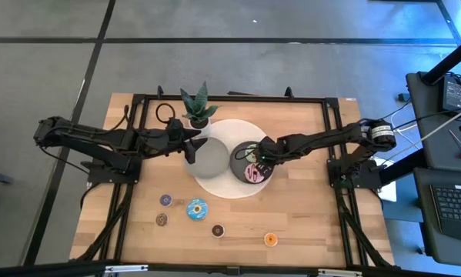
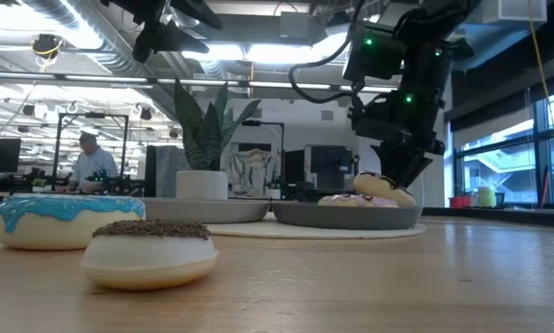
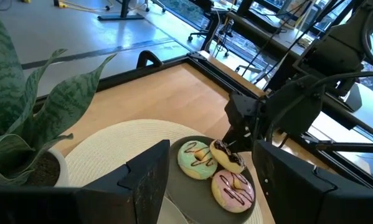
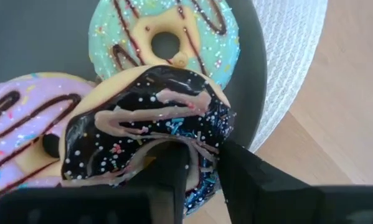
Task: Pick & Place donuts
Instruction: Put the large black donut on the green plate, then put the small blue donut on the gray plate
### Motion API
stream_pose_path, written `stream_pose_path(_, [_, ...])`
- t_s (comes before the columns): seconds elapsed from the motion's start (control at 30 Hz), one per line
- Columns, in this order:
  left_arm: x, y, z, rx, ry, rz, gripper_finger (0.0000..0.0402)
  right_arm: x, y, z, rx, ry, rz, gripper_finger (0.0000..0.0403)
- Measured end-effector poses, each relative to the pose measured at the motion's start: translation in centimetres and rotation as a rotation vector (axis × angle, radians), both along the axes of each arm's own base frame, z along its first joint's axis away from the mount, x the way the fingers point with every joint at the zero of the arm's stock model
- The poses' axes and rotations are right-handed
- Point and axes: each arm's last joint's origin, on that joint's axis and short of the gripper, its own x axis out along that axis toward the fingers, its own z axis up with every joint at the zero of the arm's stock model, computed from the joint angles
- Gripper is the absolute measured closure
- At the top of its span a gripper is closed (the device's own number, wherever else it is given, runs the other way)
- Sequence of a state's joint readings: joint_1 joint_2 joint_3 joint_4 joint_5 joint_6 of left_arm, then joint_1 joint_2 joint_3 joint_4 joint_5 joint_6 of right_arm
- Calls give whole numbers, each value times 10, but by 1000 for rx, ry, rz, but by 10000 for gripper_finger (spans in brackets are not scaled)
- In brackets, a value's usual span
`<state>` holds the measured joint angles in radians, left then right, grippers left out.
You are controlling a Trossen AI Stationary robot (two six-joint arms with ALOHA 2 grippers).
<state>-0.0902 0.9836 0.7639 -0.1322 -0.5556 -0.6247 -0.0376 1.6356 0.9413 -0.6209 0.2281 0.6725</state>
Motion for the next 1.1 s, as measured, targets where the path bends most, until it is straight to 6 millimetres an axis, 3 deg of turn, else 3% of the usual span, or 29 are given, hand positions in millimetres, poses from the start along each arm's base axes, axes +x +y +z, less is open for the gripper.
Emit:
stream_pose_path(0.5, [0,0,0,0,0,1,176,-4,-4,8,47,-19,-7,177])
stream_pose_path(0.9, [0,0,0,-4,0,-9,177,-22,-8,30,40,-1,-10,177])
stream_pose_path(1.1, [0,-7,-6,-27,92,-276,176,-39,-2,64,-18,-132,-40,174])
